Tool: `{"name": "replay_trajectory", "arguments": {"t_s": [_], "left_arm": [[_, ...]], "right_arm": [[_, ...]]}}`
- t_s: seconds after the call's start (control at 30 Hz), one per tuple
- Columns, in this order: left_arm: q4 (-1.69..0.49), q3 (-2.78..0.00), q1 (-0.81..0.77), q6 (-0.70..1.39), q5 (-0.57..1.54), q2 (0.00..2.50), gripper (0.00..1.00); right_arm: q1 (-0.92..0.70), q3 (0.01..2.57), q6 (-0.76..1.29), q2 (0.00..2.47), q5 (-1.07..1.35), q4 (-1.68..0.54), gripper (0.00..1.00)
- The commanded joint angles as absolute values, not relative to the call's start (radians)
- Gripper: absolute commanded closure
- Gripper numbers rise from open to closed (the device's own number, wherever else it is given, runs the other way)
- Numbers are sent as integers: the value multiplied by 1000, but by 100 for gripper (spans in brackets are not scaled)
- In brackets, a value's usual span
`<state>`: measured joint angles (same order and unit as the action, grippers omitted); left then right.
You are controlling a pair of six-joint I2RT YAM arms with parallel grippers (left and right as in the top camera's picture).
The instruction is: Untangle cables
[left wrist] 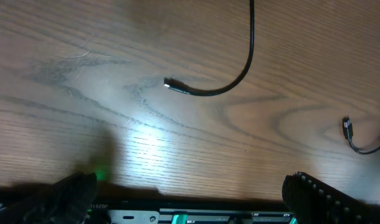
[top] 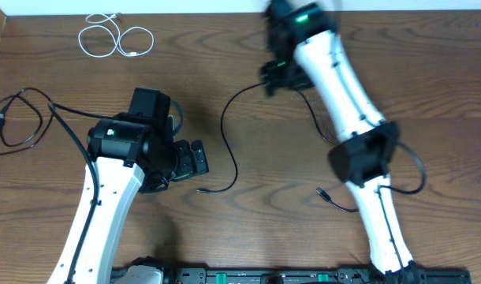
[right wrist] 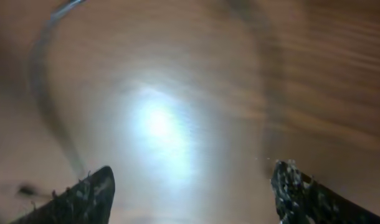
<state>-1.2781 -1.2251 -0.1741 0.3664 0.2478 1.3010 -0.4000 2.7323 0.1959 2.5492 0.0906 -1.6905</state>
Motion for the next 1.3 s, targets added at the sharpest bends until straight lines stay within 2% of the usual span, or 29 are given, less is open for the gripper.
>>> {"name": "replay_trajectory", "arguments": {"t_s": [0.0,0.03,0.17,0.23,0.3,0.47,0.5,0.57,0.7,0.8,0.97,1.1,1.27], "left_arm": [[-1281,-1228,-176,365,234,1302,0],[-1281,-1228,-176,365,234,1302,0],[-1281,-1228,-176,364,234,1302,0],[-1281,-1228,-176,365,234,1302,0],[-1281,-1228,-176,365,234,1302,0],[-1281,-1228,-176,365,234,1302,0],[-1281,-1228,-176,365,234,1302,0],[-1281,-1228,-176,365,234,1302,0],[-1281,-1228,-176,365,234,1302,0],[-1281,-1228,-176,365,234,1302,0],[-1281,-1228,-176,365,234,1302,0],[-1281,-1228,-176,365,234,1302,0],[-1280,-1228,-176,365,234,1302,0]], "right_arm": [[-313,2647,174,2543,56,-1694,20],[-294,2611,174,2543,56,-1682,18],[-240,2459,174,2543,58,-1623,27],[-230,2396,148,2543,80,-1597,25],[-230,2327,83,2543,146,-1568,19],[-250,2240,6,2543,217,-1519,22],[-257,2228,6,2543,216,-1508,28],[-266,2210,6,2543,217,-1483,47],[-292,2185,7,2543,235,-1428,97],[-316,2187,7,2543,347,-1384,99],[-366,2214,57,2543,672,-1231,99],[-419,2230,232,2543,880,-1021,99],[-515,2230,487,2543,928,-728,99]]}}
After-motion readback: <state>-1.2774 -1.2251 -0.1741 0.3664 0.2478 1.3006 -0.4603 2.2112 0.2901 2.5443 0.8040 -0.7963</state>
